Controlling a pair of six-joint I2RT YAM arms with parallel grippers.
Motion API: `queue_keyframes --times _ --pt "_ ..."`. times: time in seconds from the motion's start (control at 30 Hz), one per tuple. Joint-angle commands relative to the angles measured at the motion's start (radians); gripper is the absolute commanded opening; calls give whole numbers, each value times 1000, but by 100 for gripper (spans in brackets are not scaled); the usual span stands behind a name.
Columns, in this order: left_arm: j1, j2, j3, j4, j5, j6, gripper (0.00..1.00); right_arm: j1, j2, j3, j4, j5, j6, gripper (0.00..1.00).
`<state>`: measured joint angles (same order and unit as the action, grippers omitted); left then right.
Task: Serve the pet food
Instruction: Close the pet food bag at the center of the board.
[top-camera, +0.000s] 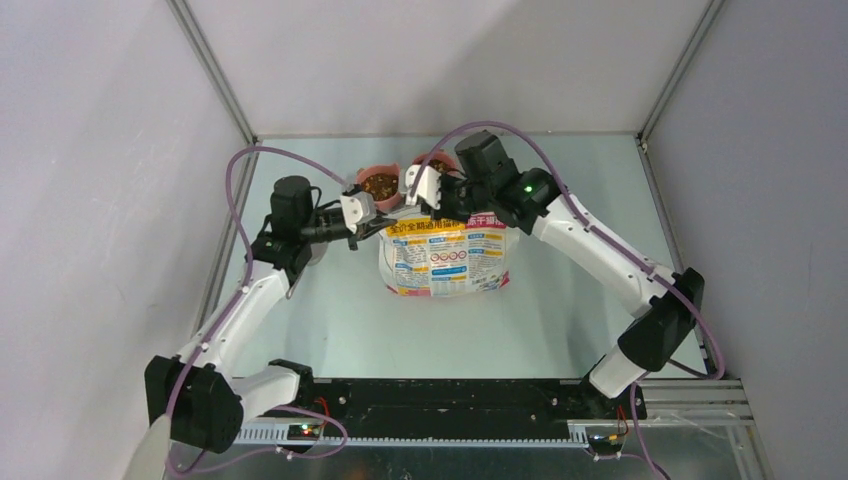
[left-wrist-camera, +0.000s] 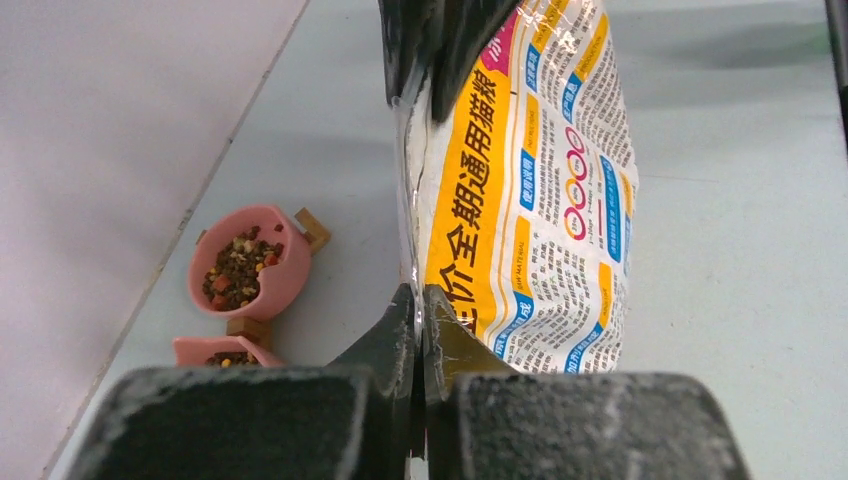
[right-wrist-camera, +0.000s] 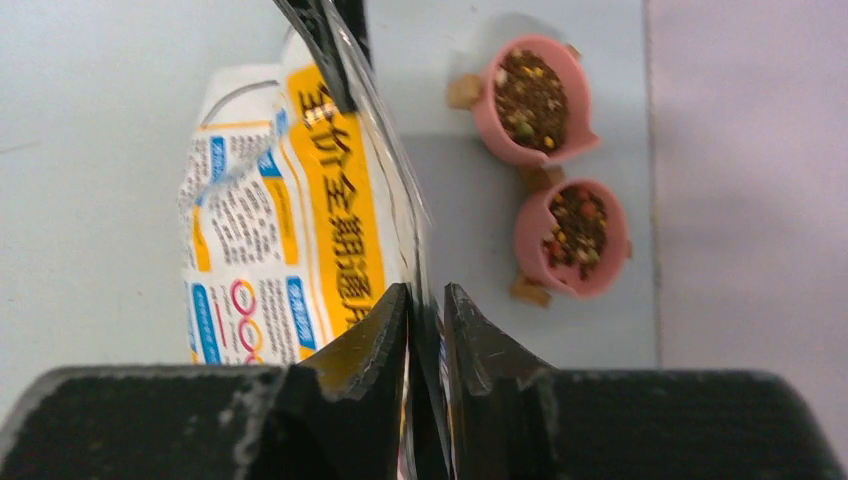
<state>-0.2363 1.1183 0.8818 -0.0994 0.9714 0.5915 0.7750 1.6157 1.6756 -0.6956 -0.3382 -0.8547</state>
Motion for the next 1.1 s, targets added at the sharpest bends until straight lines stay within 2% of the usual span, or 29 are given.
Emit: queue_keyframes --times 0.0,0.03,0.13,0.2,0.37,0.47,0.87,1.03,1.07 --pt "16 -10 14 81 -76 -3 0 -27 -65 10 -6 105 -3 26" --pt "18 -5 20 76 -78 5 0 -27 -65 11 -10 107 -5 26" --pt "23 0 45 44 -77 23 0 -27 -62 17 -32 115 -15 15" --pt "31 3 57 32 -76 32 0 -27 -61 22 -47 133 -20 13" --pt "35 10 89 -44 -41 72 0 -10 -62 22 -78 146 -27 24" --pt "35 16 103 -80 -15 92 1 11 -52 21 -109 152 -27 28" --pt "11 30 105 -127 28 122 28 85 -35 -29 -82 178 -17 28" --pt "-15 42 113 -130 45 132 36 91 -28 -31 -88 187 -14 22" --pt "-17 42 113 -131 46 134 36 91 -29 -31 -87 187 -14 18"
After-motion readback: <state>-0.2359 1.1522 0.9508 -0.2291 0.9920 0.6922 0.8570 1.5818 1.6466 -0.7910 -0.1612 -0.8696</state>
